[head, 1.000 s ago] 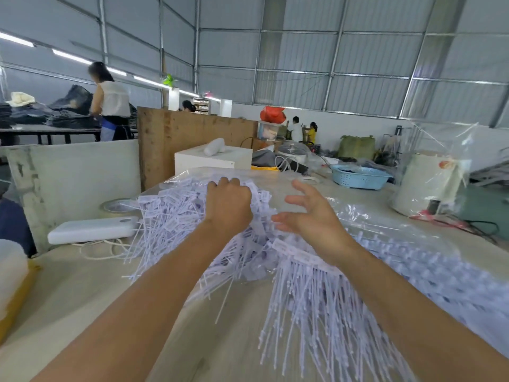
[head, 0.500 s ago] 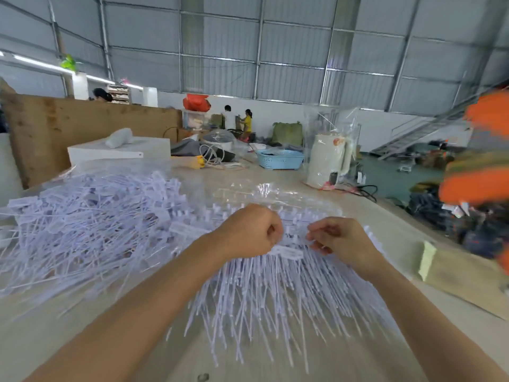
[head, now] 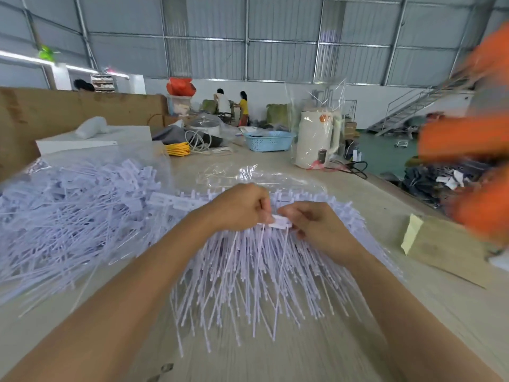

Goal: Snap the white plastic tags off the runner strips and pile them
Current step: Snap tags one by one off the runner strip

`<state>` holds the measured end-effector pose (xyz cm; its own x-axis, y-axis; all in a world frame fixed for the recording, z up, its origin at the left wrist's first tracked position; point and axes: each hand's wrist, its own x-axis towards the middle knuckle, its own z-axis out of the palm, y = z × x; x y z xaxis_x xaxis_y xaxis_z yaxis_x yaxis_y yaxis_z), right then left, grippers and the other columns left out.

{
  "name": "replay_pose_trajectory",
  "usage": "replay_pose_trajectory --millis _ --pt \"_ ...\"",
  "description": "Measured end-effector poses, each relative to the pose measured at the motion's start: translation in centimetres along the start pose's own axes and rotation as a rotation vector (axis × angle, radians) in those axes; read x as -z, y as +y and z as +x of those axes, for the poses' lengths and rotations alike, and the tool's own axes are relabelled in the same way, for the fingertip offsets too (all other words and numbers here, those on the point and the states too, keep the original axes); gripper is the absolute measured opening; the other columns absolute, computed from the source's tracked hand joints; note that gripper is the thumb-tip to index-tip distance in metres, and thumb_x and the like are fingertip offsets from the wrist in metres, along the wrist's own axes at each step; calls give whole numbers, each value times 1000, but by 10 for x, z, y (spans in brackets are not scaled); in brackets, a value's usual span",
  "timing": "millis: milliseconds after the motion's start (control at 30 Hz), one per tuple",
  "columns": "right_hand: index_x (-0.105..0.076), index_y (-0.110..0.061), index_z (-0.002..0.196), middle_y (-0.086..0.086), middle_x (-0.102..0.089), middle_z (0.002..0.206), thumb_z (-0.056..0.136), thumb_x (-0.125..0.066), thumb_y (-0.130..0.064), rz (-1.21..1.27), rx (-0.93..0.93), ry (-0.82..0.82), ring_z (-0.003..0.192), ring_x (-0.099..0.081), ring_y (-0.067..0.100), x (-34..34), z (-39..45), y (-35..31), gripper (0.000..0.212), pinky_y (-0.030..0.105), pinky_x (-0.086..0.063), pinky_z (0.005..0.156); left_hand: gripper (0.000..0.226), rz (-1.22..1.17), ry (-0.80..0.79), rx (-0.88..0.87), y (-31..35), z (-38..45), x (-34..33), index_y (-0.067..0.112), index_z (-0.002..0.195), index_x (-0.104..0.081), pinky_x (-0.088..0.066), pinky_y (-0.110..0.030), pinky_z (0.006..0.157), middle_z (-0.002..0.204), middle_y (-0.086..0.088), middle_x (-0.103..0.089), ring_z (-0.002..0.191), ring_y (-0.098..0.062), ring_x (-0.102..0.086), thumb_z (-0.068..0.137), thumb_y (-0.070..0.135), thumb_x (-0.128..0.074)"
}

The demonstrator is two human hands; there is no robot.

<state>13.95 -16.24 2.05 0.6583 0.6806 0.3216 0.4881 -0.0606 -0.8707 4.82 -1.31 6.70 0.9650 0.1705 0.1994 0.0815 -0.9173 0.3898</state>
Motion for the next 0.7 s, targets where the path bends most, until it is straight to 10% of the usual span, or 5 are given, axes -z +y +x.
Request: replay_pose_trajectory --millis 400,533,700 --pt "-58 -7 71 1 -52 58 78 -62 -11 915 -215 -135 31 -36 2 0 -10 -41 9 10 -22 27 33 -36 192 -23 23 -18 42 21 70 -65 -49 -28 63 64 5 -64 61 -4 -61 81 51 -61" --pt "-61 -4 75 3 -57 56 90 -58 -5 559 -23 89 30 -40 8 4 -9 -38 15 15 -27 30 34 119 301 -19 24 -12 27 19 76 -62 -45 -29 67 73 5 -63 74 -16 -58 88 50 -55" --pt "-61 -5 79 6 -59 63 93 -54 -2 195 41 242 35 -49 12 19 9 -25 17 17 -33 35 52 367 292 -32 9 1 10 26 130 -46 -31 -38 93 127 1 -55 117 -19 -49 88 57 -48"
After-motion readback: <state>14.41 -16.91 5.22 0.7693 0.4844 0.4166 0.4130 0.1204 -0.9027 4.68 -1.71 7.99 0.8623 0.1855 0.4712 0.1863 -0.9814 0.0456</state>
